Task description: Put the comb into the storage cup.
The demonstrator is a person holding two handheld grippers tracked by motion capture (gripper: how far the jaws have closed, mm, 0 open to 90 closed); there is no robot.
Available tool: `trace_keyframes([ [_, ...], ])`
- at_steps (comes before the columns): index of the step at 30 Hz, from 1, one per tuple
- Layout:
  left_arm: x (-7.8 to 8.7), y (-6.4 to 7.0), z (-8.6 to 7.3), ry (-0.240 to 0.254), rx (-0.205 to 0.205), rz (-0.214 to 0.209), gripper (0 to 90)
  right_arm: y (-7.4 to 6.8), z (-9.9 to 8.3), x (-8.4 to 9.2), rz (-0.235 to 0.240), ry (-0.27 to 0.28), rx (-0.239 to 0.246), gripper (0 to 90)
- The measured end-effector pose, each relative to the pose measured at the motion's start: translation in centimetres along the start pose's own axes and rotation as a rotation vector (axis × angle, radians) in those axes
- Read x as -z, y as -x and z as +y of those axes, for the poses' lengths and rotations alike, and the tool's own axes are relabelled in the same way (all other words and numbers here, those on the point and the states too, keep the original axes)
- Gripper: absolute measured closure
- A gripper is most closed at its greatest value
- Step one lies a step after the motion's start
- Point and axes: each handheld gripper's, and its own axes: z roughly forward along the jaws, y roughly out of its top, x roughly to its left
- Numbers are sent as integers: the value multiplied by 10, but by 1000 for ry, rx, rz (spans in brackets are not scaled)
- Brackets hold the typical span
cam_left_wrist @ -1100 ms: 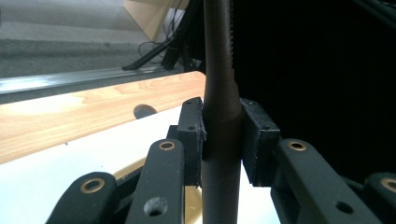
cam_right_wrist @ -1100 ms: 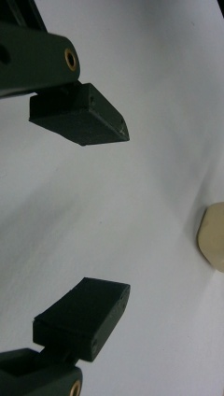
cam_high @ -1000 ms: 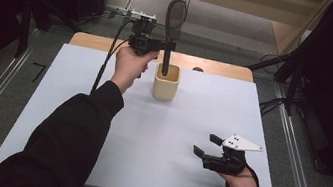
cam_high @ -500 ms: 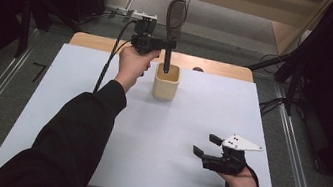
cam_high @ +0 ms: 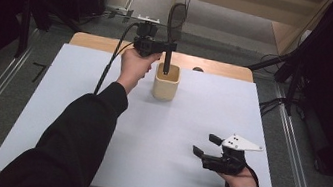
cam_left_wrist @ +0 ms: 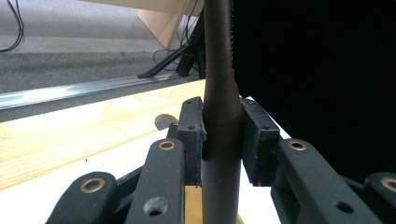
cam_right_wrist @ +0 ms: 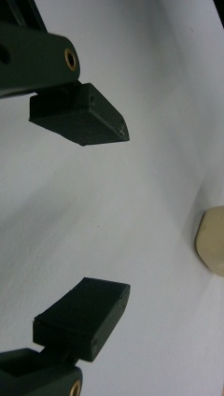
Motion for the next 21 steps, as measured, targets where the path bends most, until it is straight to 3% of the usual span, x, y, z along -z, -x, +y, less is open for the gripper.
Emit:
trace_keyframes([
  [12, -8, 2, -6, -26, -36, 6, 728, 1, 0, 1, -3, 4, 5, 214],
  [21, -9, 0, -13, -22, -25, -2, 727, 0, 0, 1, -1, 7, 5, 215],
])
